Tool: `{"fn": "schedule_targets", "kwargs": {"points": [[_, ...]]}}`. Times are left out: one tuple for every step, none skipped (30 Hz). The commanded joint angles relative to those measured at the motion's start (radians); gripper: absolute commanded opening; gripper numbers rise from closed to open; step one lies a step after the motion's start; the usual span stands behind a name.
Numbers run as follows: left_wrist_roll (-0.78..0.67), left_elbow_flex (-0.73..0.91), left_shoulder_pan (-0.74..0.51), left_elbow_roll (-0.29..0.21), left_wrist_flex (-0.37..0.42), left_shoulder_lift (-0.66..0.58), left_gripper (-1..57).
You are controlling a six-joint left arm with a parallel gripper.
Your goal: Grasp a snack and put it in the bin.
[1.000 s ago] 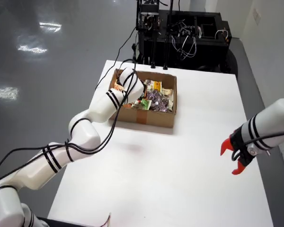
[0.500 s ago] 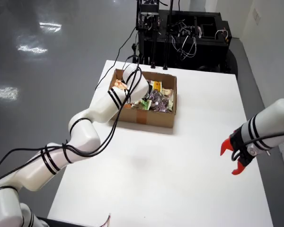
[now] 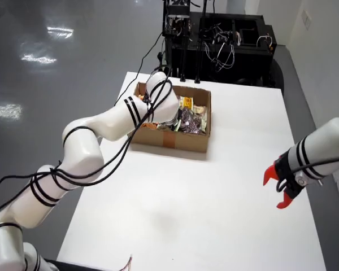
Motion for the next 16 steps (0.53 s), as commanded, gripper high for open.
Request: {"fn": "schedule_targets", "kwargs": {"points": [[-0.029, 0.099, -0.054, -0.003, -0.009, -0.055, -0.3], [-0.036, 0.122, -0.067, -0.004, -0.011, -0.067, -0.3], [-0.044, 0.145, -0.081, -0.004, -0.013, -0.08, -0.3], [-0.052, 0.168, -0.093, -0.005, -0.016, -0.093, -0.3], [-0.06, 0.19, -0.106, -0.005, -0.018, -0.105, -0.3], [-0.068, 0.211, -0.118, -0.005, -0.021, -0.117, -0.3], [-0.075, 0.23, -0.13, -0.006, -0.023, -0.128, -0.3], [-0.082, 0.247, -0.142, -0.008, -0.025, -0.138, -0.3], [-0.088, 0.263, -0.153, -0.011, -0.027, -0.147, -0.3], [-0.093, 0.278, -0.164, -0.014, -0.028, -0.155, -0.3], [-0.097, 0.291, -0.175, -0.018, -0.03, -0.162, -0.3], [-0.101, 0.304, -0.185, -0.02, -0.031, -0.17, -0.3], [-0.106, 0.315, -0.195, -0.024, -0.032, -0.176, -0.3], [-0.11, 0.325, -0.205, -0.028, -0.033, -0.182, -0.3], [-0.113, 0.334, -0.215, -0.032, -0.034, -0.186, -0.3], [-0.116, 0.341, -0.224, -0.036, -0.035, -0.19, -0.3]]}}
